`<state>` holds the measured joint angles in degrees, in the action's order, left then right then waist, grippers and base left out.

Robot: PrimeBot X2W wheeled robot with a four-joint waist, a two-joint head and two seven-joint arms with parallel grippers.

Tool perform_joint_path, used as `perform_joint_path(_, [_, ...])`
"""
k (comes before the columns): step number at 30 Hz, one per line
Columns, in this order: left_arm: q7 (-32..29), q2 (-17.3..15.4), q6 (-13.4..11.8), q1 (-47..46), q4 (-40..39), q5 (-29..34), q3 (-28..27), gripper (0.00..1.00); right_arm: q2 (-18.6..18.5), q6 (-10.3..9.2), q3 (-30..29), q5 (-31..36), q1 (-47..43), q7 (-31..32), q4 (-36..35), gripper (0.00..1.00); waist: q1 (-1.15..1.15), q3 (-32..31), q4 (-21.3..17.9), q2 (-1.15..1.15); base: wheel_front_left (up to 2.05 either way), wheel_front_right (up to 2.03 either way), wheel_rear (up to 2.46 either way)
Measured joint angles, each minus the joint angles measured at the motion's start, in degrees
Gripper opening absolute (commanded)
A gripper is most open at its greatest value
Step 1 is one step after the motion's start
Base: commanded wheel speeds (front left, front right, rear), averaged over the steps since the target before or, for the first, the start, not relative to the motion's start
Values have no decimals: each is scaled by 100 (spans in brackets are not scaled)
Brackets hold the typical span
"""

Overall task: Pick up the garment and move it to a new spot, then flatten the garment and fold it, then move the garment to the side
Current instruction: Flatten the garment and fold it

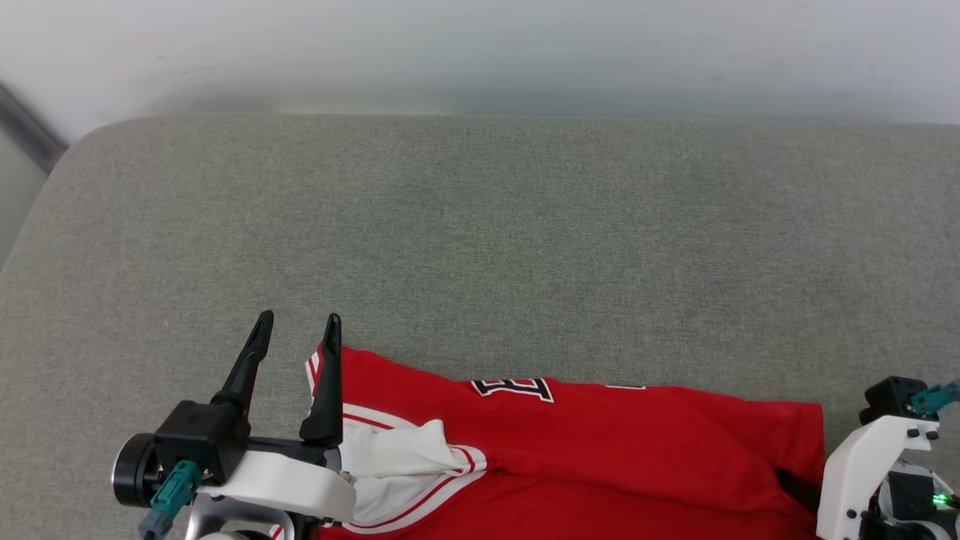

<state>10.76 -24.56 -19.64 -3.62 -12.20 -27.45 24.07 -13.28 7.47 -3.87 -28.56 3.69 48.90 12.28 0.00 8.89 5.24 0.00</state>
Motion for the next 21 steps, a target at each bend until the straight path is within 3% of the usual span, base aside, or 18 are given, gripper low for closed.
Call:
perform_joint_path(13, [-30,-125,-111,93,76,66,4,100,-127,3,171,-90,179,-323,74,0,0,-402,-95,0,0,0,0])
perform_joint_path(21, [111,-109,-145,270,130,76,9,100,-203,3,-651,156,-26,-98,-138,0,0,-680,-333,0,0,0,0])
